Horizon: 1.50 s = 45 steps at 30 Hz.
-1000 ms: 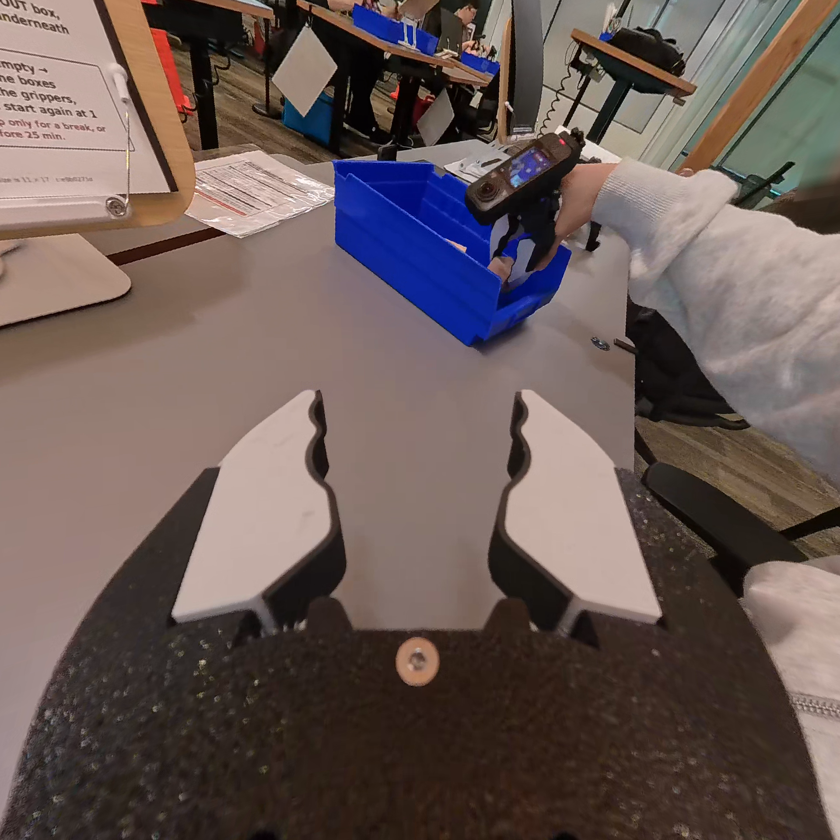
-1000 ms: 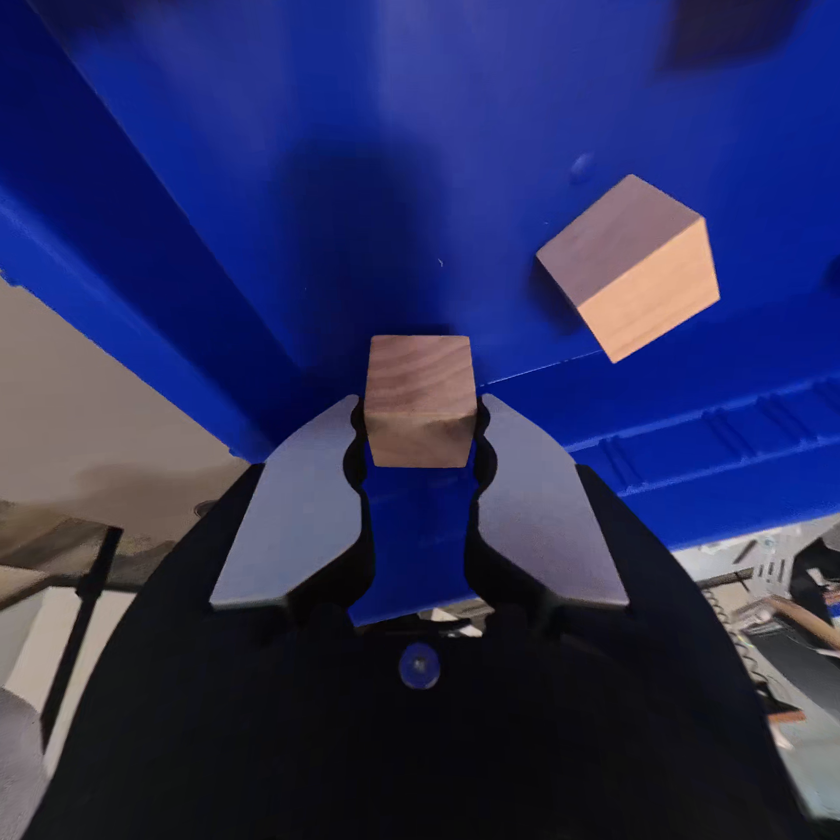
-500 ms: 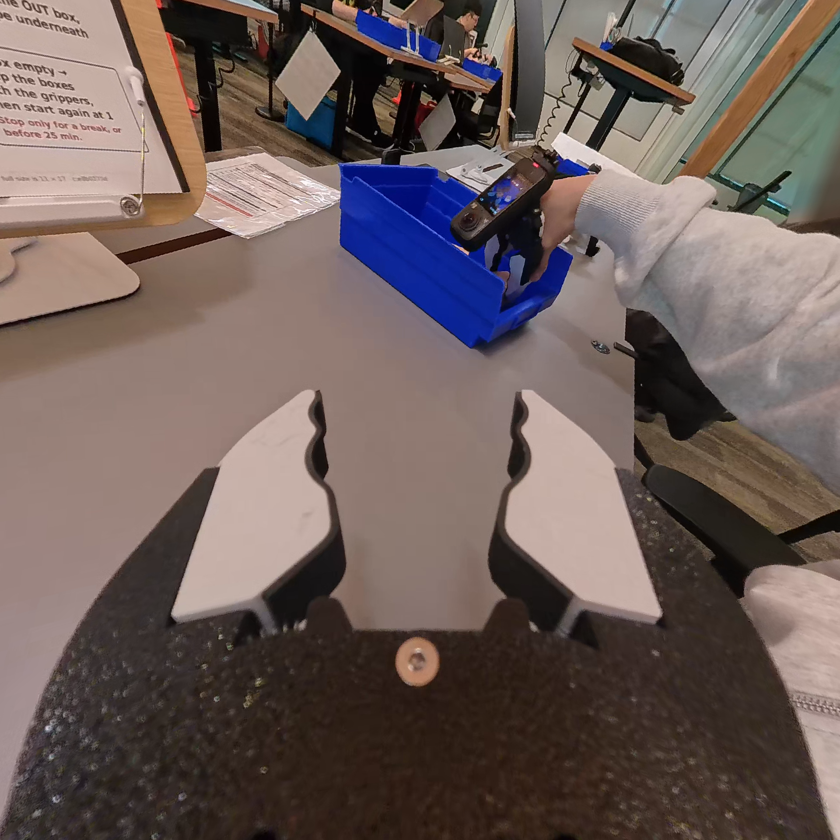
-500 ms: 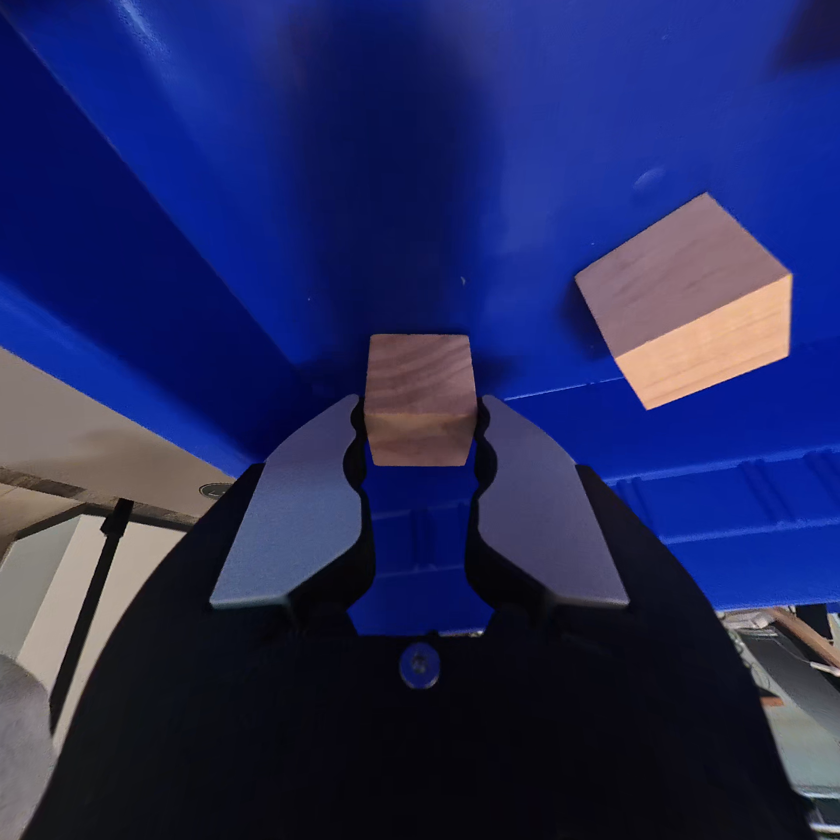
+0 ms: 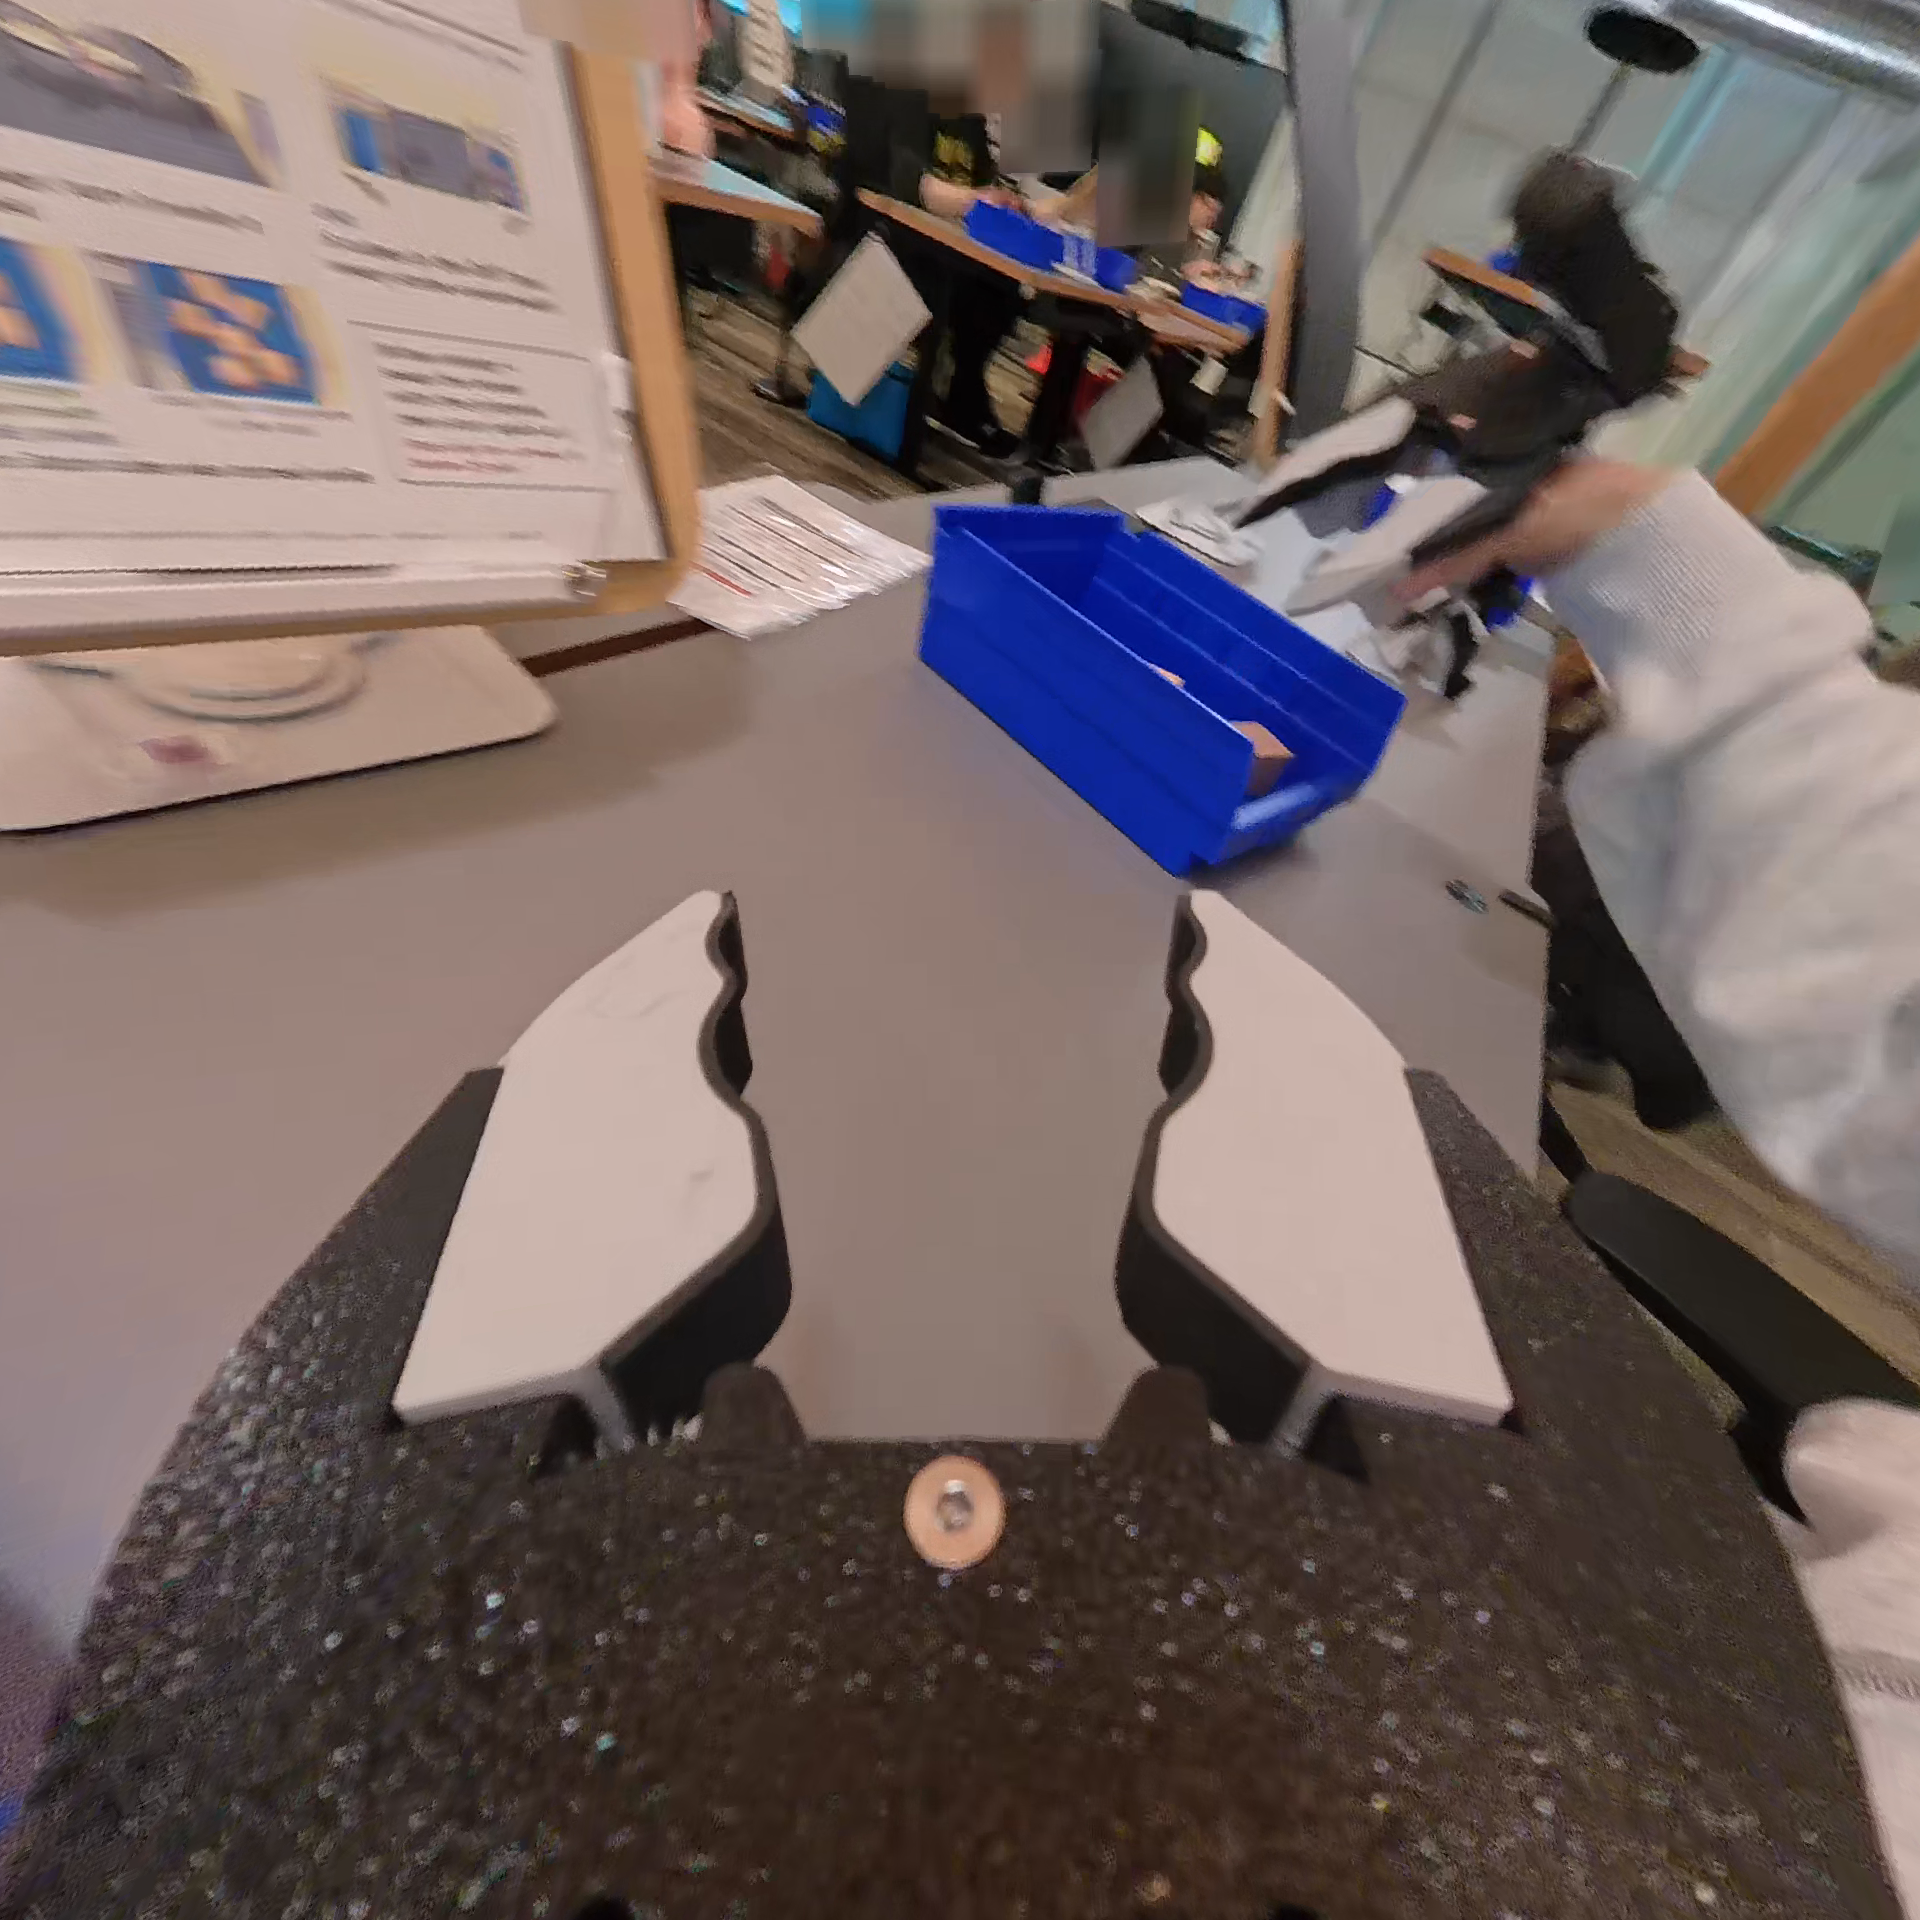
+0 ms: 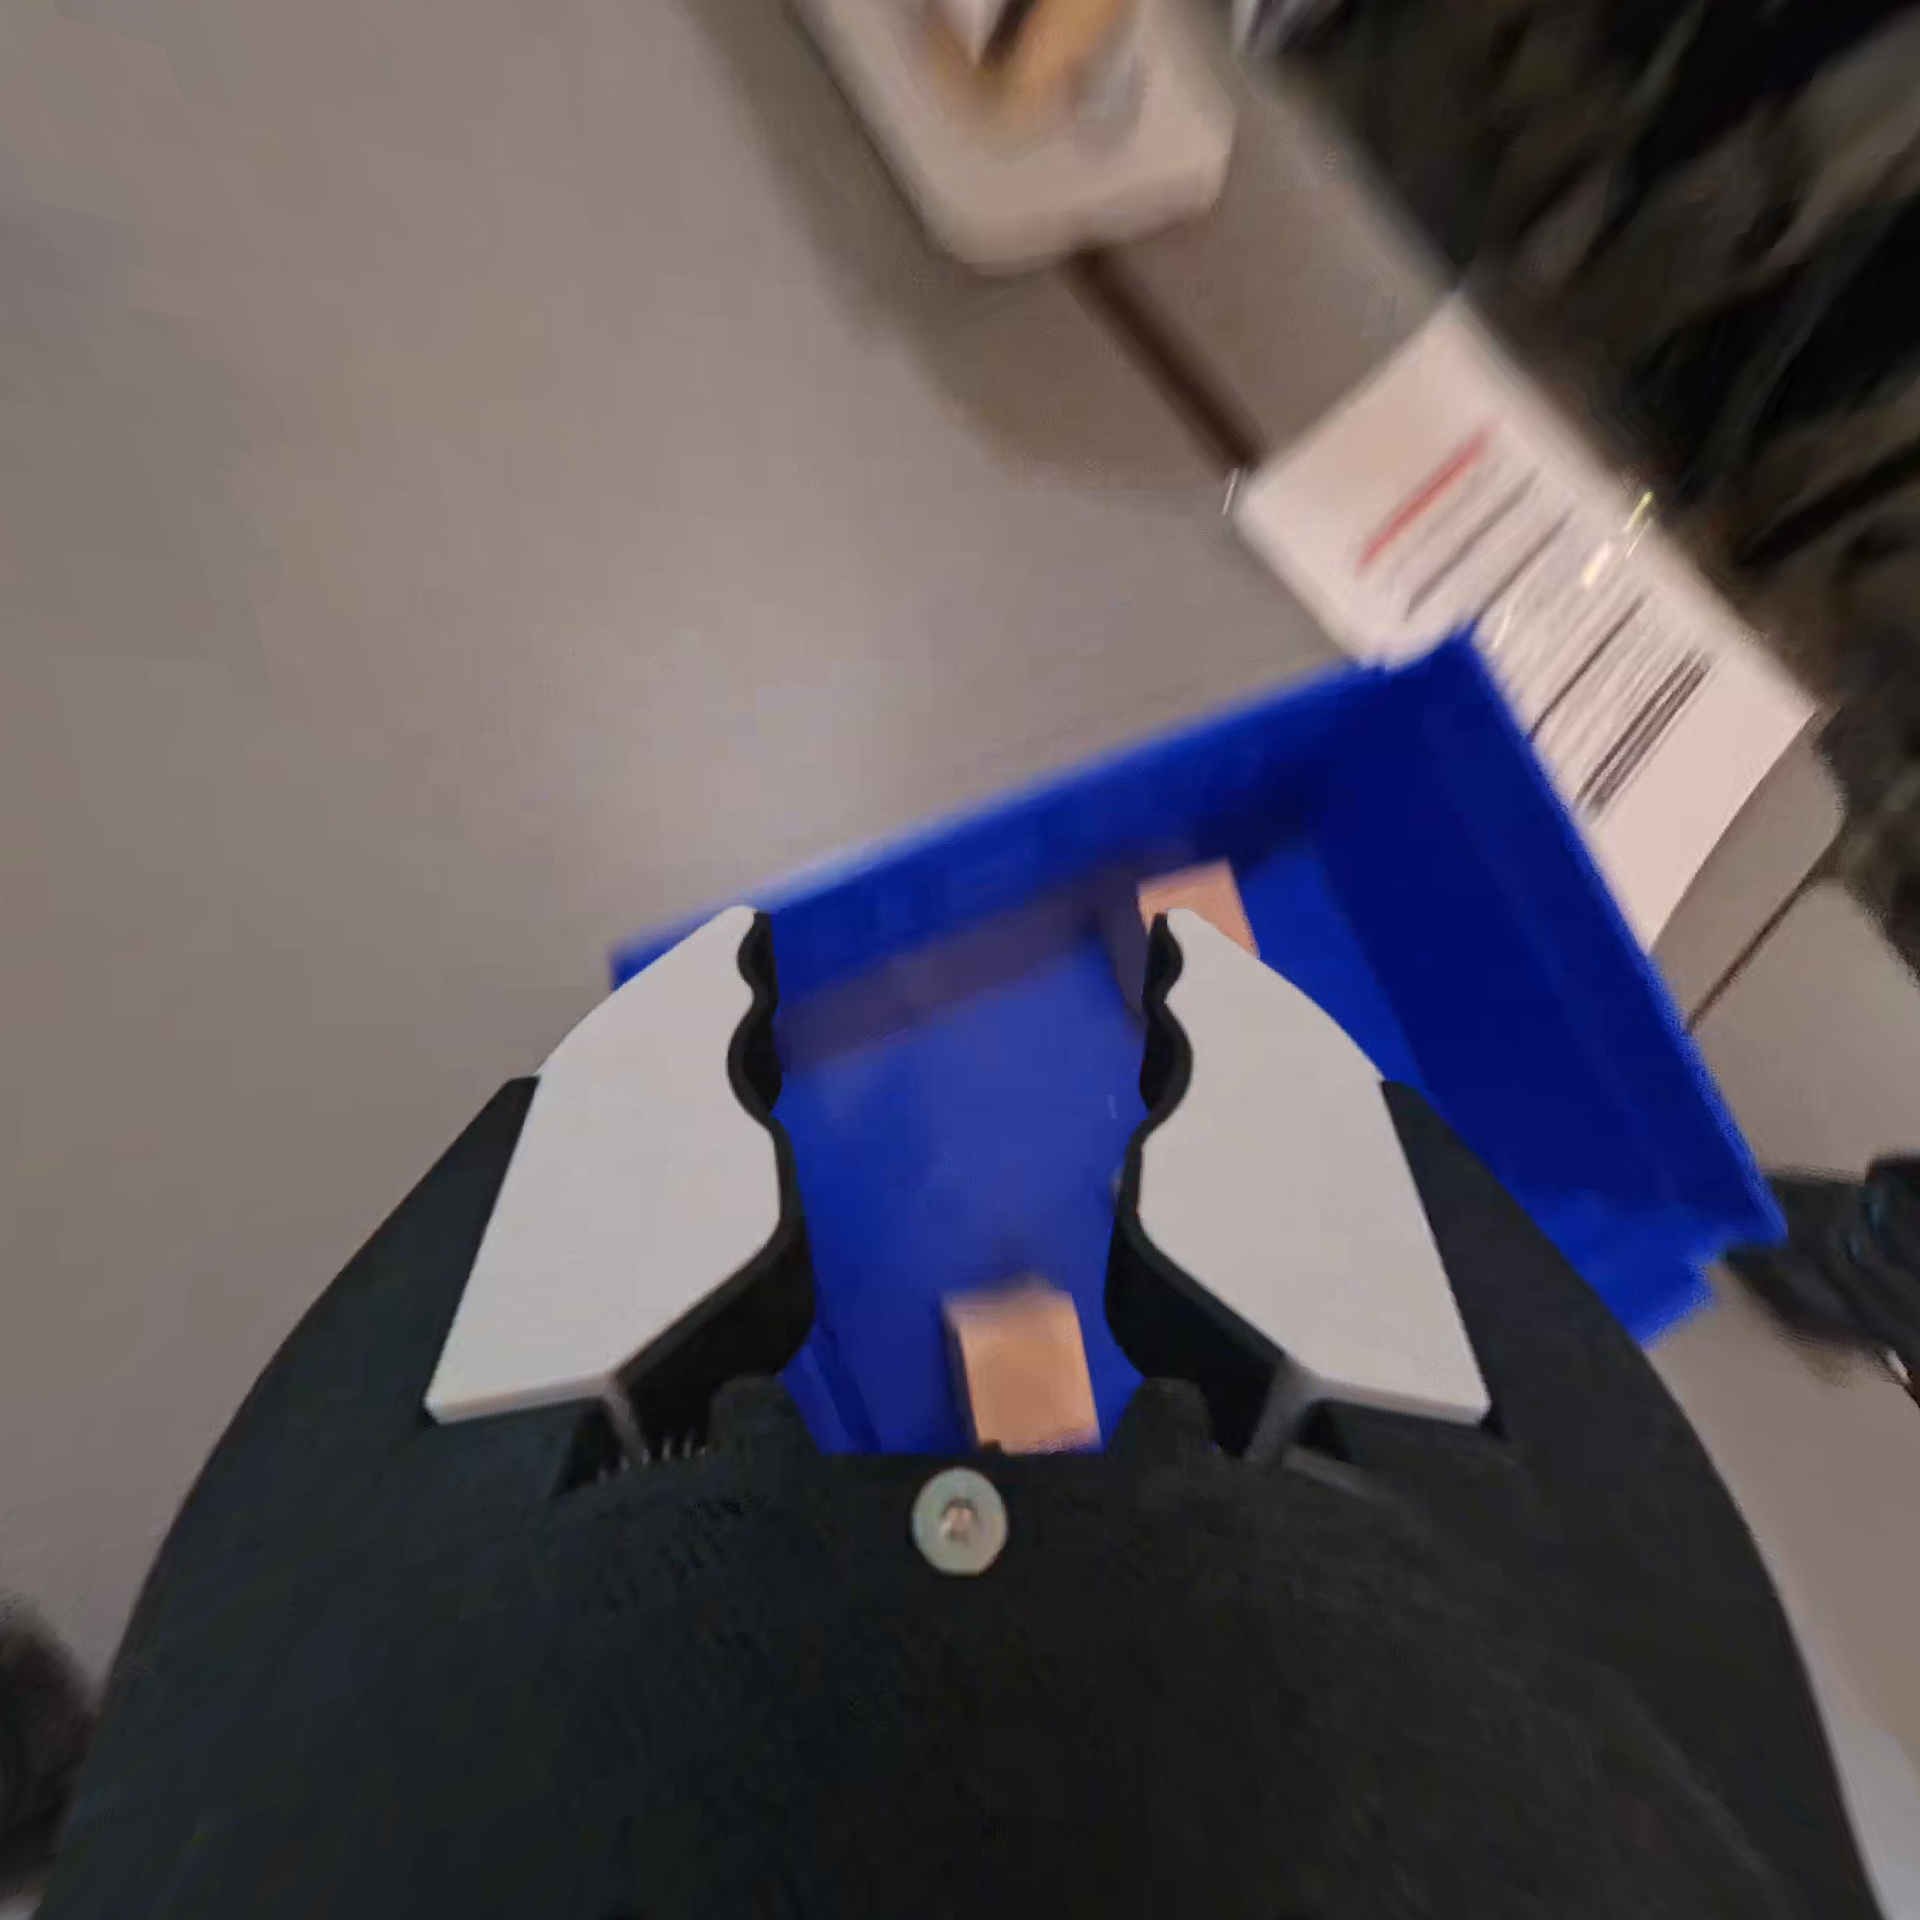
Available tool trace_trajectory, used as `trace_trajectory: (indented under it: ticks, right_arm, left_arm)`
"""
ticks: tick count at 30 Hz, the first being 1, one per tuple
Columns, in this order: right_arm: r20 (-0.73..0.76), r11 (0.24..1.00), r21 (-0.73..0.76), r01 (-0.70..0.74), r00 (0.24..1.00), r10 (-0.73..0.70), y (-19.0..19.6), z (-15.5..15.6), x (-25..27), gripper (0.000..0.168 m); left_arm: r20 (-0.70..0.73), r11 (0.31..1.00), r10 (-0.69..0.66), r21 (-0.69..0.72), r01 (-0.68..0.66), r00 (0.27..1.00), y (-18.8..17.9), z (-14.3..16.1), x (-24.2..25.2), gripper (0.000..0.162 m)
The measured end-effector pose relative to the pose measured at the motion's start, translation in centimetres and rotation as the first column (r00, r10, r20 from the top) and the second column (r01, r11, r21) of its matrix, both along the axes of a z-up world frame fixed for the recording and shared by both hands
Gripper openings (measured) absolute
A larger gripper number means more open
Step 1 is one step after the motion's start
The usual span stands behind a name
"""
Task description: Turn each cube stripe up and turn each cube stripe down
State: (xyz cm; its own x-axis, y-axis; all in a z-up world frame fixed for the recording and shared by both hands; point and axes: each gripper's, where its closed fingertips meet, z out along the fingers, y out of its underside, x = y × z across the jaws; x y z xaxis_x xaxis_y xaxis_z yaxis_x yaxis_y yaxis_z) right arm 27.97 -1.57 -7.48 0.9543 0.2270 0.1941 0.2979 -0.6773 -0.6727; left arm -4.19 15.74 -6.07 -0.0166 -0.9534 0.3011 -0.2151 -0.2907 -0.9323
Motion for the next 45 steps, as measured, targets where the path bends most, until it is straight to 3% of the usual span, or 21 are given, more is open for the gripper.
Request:
trace_trajectory:
  ticks: [3, 5, 9, 13, 17, 20, 24, 28, 34, 38, 45]
  right_arm:
    - [-0.092, 0.929, 0.363, 0.075, 0.995, -0.045, 2.8, 3.4, -3.7, 0.068]
    - [-0.206, 0.856, 0.502, 0.125, 0.978, -0.022, 4.1, 3.9, -6.9, 0.068]
    - [-0.325, 0.746, 0.65, 0.147, 0.941, 0.098, 6.5, 2.6, -13.4, 0.068]
    - [-0.337, 0.672, 0.724, 0.157, 0.93, 0.145, 8.9, -0.3, -17.0, 0.067]
    - [-0.323, 0.677, 0.728, 0.109, 0.925, 0.199, 10.3, -3.5, -19.1, 0.066]
    - [-0.327, 0.675, 0.732, 0.09, 0.916, 0.233, 10.3, -4.5, -19.8, 0.066]
    - [-0.324, 0.645, 0.759, 0.089, 0.911, 0.256, 9.8, -4.1, -19.8, 0.062]
    - [-0.304, 0.628, 0.774, 0.073, 0.914, 0.269, 9.4, -3.9, -20.1, 0.059]
    - [-0.298, 0.622, 0.781, 0.063, 0.912, 0.282, 9.3, -3.8, -20.2, 0.059]
    - [-0.285, 0.62, 0.783, 0.049, 0.915, 0.286, 9.2, -3.8, -20.4, 0.059]
    - [-0.24, 0.646, 0.764, -0.008, 0.924, 0.296, 9.6, -4.4, -21.4, 0.059]
  left_arm:
    - [-0.017, 0.981, 0.191, -0.012, -0.192, 0.981, 4.9, 0.7, -2.5, 0.074]
    - [-0.054, 0.942, 0.336, 0.002, -0.336, 0.94, 9.0, 1.0, -4.7, 0.073]
    - [-0.236, 0.811, 0.582, 0.108, -0.574, 0.778, 17.4, -0.3, -9.7, 0.071]
    - [-0.43, 0.742, 0.651, 0.188, -0.643, 0.625, 23.6, -3.4, -13.1, 0.072]
    - [-0.497, 0.856, 0.514, 0.251, -0.452, 0.699, 25.7, -5.4, -11.5, 0.069]
    - [-0.564, 0.894, 0.404, 0.411, -0.179, 0.72, 26.7, -7.4, -10.1, 0.073]
    - [-0.695, 0.819, 0.333, 0.549, 0.17, 0.638, 28.6, -10.7, -10.0, 0.077]
    - [-0.755, 0.737, 0.278, 0.564, 0.372, 0.594, 29.9, -11.8, -9.2, 0.076]
    - [-0.868, 0.679, 0.235, 0.469, 0.565, 0.438, 31.0, -13.2, -8.2, 0.078]
    - [-0.902, 0.678, 0.212, 0.412, 0.608, 0.375, 31.9, -14.3, -7.6, 0.074]
    - [-0.938, 0.684, 0.182, 0.337, 0.647, 0.297, 32.7, -16.7, -8.0, 0.049]
